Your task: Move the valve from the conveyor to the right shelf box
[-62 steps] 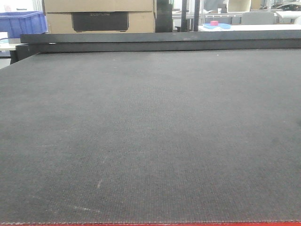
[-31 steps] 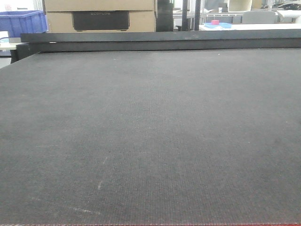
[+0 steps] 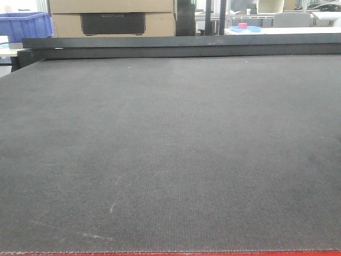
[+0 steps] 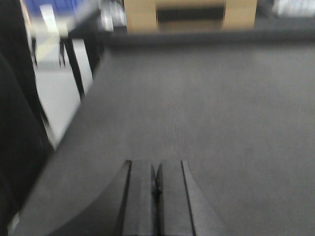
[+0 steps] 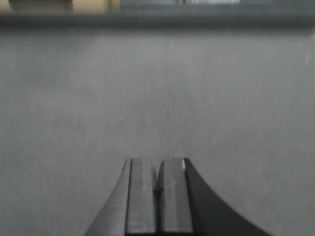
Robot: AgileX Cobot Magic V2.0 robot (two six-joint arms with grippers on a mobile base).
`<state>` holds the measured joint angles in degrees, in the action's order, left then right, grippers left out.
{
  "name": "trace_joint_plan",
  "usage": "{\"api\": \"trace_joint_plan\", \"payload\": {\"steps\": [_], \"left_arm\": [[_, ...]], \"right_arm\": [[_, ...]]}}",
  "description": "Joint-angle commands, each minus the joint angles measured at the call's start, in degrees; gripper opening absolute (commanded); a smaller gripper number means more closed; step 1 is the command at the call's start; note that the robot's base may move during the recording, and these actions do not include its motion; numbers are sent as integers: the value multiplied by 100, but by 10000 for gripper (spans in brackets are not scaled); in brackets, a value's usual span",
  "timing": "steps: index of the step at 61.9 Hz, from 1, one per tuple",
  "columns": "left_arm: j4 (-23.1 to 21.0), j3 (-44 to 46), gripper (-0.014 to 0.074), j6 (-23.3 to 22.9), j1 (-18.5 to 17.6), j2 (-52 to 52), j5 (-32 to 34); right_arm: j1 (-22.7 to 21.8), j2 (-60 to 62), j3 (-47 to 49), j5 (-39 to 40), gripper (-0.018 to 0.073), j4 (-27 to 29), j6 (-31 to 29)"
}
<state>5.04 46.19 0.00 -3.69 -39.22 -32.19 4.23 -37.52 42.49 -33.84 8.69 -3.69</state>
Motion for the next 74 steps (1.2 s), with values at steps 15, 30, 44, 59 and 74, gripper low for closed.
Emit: {"api": "trace_joint_plan", "payload": {"steps": [15,30,44,59,74], "left_arm": [[-651,1620,-111,0,7,-2072,-1747],[-995,2034,-111,0,7,-2713,-1890],[-1007,2034,-111,0,7,-2790,-1906],[-1007,2034,-111,0,7,-2790,-1906],[-1007,2034,-111,0,7,-2791,-1925]], "right_arm": [[-24,-2119,1557,-1550,-168,-22,-30],[-24,-2829,2237,-2844,-168,-22,-30],[-24,-3456,2717,-3444,-153,-22,-30],[-24,-4240,2989,-3612,54,-365,-30],[-24,-4664,2989,-3612,445,-432,-30]]}}
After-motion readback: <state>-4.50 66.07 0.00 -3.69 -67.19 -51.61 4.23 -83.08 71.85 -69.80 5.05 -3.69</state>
